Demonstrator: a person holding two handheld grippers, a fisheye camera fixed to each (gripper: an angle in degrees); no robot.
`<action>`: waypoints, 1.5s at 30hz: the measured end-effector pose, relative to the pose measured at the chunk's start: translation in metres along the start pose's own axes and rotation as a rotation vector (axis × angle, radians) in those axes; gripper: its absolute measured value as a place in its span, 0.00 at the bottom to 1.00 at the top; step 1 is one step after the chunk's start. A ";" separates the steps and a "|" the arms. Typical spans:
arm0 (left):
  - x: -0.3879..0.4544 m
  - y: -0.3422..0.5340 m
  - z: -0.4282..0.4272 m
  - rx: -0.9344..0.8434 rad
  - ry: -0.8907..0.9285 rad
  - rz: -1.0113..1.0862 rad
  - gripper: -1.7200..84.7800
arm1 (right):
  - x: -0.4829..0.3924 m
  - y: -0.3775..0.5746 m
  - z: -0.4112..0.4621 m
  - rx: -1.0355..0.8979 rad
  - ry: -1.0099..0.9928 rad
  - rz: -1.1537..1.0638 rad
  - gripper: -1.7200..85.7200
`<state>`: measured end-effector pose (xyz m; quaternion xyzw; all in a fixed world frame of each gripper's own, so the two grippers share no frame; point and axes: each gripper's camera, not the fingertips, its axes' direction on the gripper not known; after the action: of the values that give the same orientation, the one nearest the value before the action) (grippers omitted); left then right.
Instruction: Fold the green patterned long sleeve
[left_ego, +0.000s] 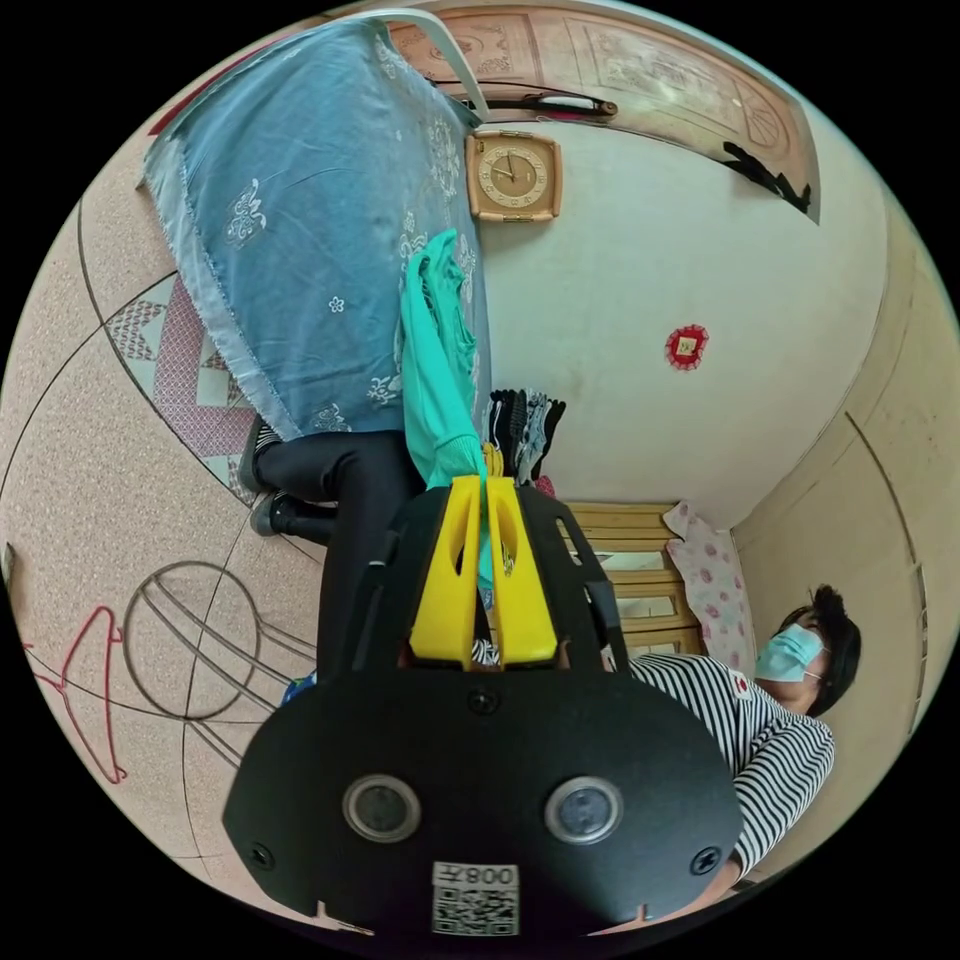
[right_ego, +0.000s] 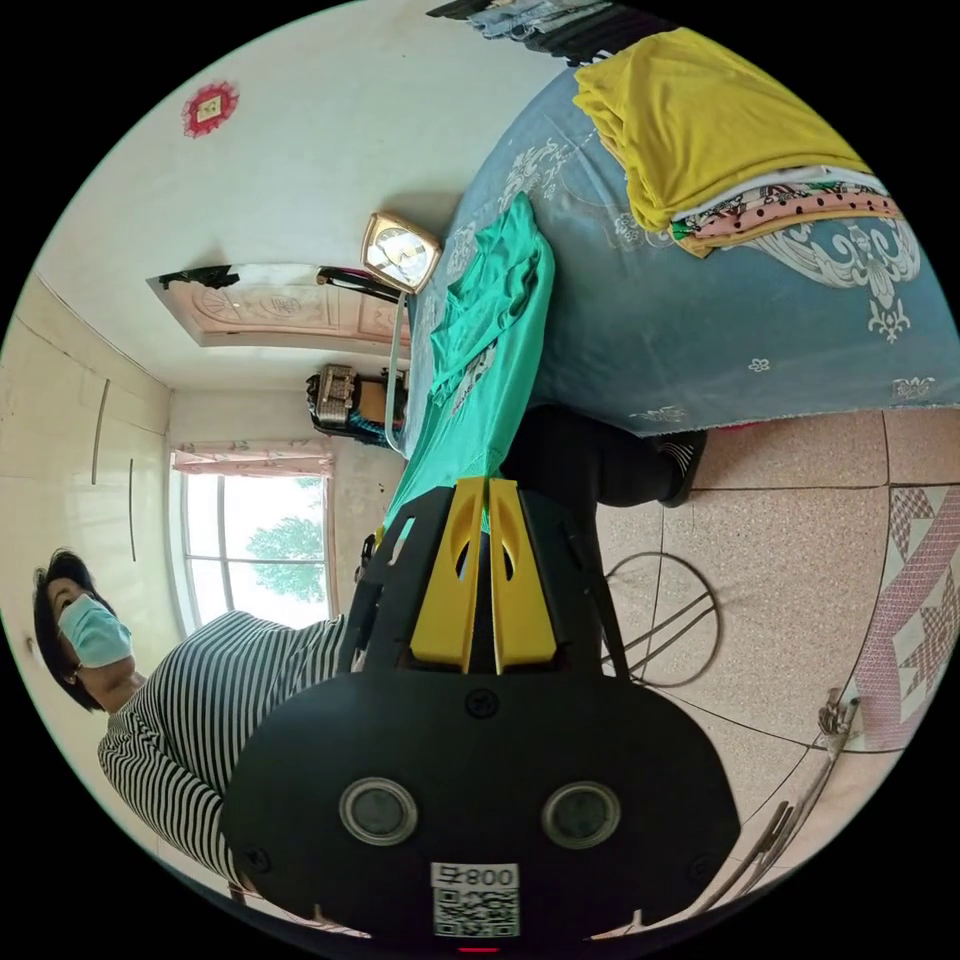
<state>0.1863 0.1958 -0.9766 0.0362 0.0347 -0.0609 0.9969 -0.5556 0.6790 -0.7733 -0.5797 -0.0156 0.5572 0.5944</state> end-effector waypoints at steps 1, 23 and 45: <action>-0.001 -0.003 0.002 0.002 -0.001 -0.003 0.03 | 0.002 0.000 0.000 0.003 0.000 0.002 0.02; -0.069 -0.038 0.030 -0.040 -0.129 -0.124 0.03 | 0.091 -0.006 0.009 0.056 0.045 0.201 0.08; -0.155 -0.041 0.011 -0.053 -0.170 -0.150 0.03 | 0.115 -0.057 0.076 -0.059 -0.196 0.203 0.08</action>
<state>0.0281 0.1726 -0.9570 0.0020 -0.0457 -0.1371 0.9895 -0.5259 0.8254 -0.7802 -0.5382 -0.0315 0.6677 0.5133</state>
